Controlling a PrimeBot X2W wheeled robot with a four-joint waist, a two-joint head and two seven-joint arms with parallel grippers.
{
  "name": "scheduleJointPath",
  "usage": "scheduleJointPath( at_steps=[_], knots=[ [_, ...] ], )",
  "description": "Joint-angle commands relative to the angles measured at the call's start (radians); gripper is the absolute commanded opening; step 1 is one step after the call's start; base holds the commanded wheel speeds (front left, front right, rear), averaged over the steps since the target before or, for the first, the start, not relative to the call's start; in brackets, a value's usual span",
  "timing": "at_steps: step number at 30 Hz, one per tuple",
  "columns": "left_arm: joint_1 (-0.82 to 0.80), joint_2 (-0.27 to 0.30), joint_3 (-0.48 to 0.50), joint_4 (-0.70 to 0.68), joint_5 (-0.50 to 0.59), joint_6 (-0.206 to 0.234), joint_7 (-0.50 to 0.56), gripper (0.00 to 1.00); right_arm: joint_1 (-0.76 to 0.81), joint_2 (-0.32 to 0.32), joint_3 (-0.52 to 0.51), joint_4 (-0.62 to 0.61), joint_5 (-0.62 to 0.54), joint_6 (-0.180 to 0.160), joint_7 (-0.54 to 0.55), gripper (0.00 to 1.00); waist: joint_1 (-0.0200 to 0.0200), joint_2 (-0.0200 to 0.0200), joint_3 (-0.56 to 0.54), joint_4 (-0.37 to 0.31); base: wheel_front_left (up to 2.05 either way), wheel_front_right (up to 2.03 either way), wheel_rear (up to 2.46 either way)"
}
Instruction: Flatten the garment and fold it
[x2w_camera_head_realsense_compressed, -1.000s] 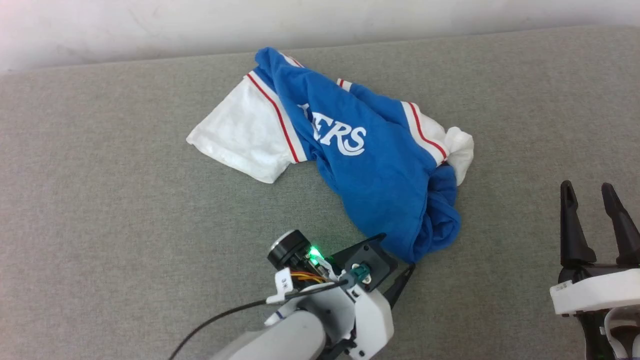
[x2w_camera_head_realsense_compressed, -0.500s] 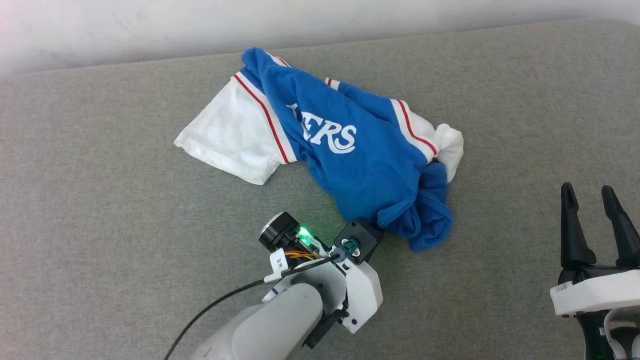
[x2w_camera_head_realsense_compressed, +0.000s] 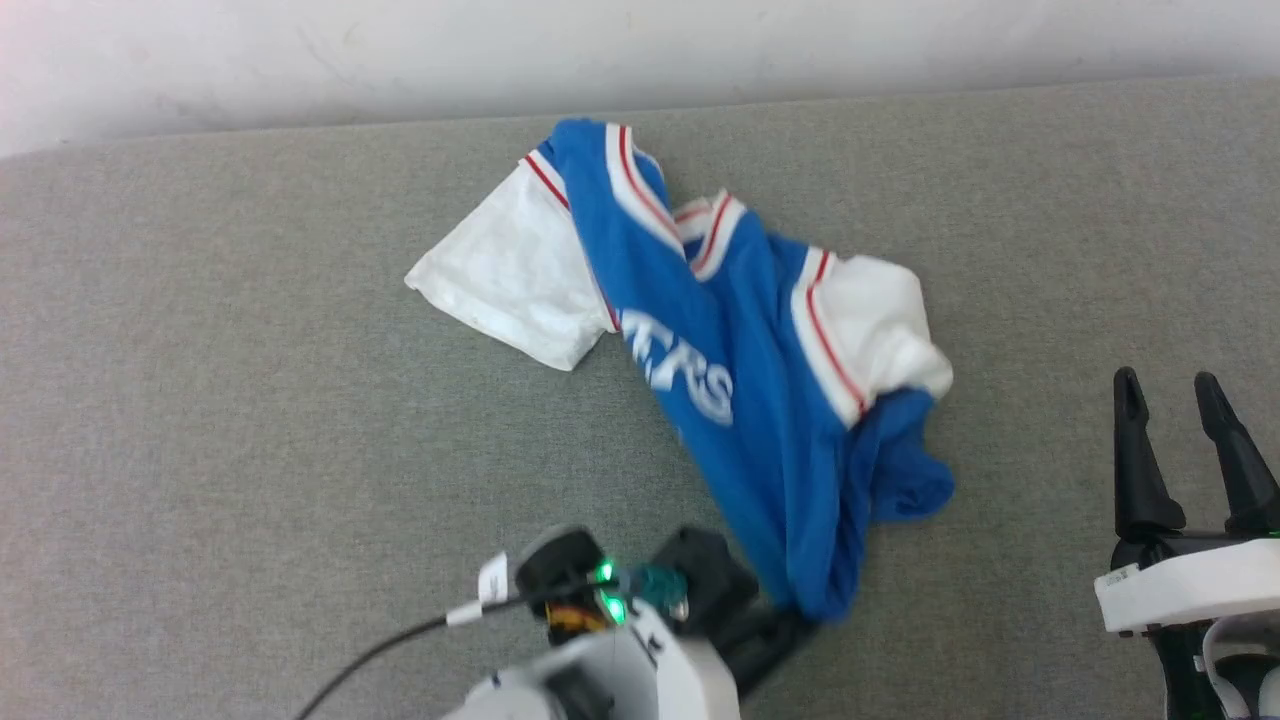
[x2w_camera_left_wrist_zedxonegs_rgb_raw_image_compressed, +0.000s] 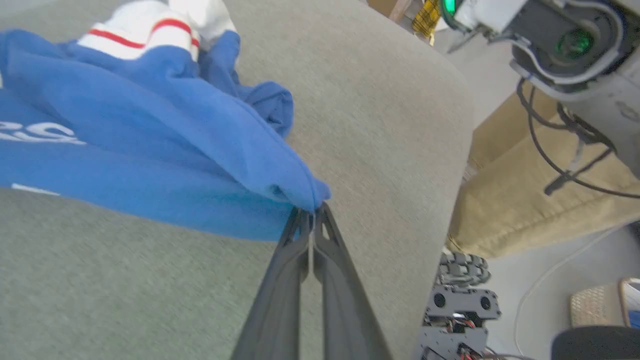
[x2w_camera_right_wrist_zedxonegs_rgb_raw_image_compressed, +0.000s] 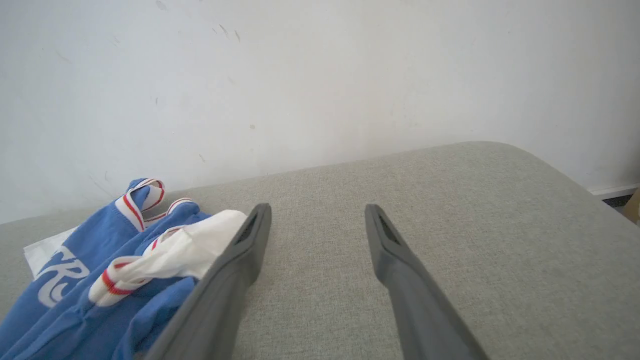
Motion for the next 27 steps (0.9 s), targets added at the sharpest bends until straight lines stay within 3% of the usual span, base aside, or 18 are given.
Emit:
scheduleJointPath(
  at_steps=[1, 6, 7, 8, 9, 16, 20, 22, 27],
  knots=[
    [0.054, 0.027, -0.021, -0.059, -0.049, -0.014, 0.048, 0.00, 0.010, 0.002, 0.002, -0.003, -0.008, -0.001, 0.005, 1.00, 0.0000, -0.0001, -0.002, 0.006, 0.00, 0.00, 0.00],
    [0.109, 0.020, -0.031, -0.073, -0.087, -0.001, 0.040, 0.00, 0.012, 0.002, 0.004, 0.002, -0.014, -0.001, 0.011, 1.00, 0.0000, -0.0001, -0.013, 0.006, 0.00, 0.00, 0.00],
    [0.116, 0.008, -0.030, -0.060, -0.091, 0.003, 0.026, 0.07, 0.013, 0.002, 0.005, 0.004, -0.014, -0.001, 0.013, 1.00, 0.0000, -0.0001, -0.016, 0.006, 0.00, 0.00, 0.00],
    [0.121, -0.004, -0.029, -0.045, -0.091, 0.007, 0.010, 0.41, 0.015, 0.002, 0.006, 0.004, -0.014, -0.001, 0.015, 1.00, 0.0000, -0.0001, -0.019, 0.005, 0.00, 0.00, 0.00],
    [0.125, -0.019, -0.022, -0.029, -0.090, 0.014, -0.012, 1.00, 0.016, 0.002, 0.006, 0.005, -0.014, -0.001, 0.016, 1.00, 0.0000, -0.0001, -0.024, 0.005, 0.00, 0.00, 0.00],
    [0.140, -0.072, 0.009, 0.023, -0.099, 0.033, -0.110, 1.00, 0.031, 0.002, 0.007, 0.007, -0.015, -0.001, 0.022, 1.00, 0.0000, -0.0001, -0.046, 0.000, 0.00, 0.00, 0.00],
    [0.155, -0.072, 0.102, -0.035, -0.158, 0.059, -0.172, 1.00, 0.037, 0.002, 0.003, 0.002, -0.015, -0.001, 0.024, 1.00, 0.0000, -0.0001, -0.060, -0.001, 0.00, 0.00, 0.00],
    [0.157, -0.055, 0.178, -0.064, -0.144, 0.103, -0.233, 1.00, 0.040, 0.002, -0.002, 0.000, -0.014, -0.001, 0.022, 1.00, 0.0000, -0.0001, -0.065, 0.000, 0.00, 0.00, 0.00],
    [0.168, -0.016, 0.386, -0.045, 0.037, 0.316, -0.489, 1.00, 0.044, 0.002, -0.009, -0.002, -0.005, -0.001, 0.015, 1.00, 0.0000, -0.0001, -0.059, -0.002, 0.00, 0.00, 0.00]
  ],
)
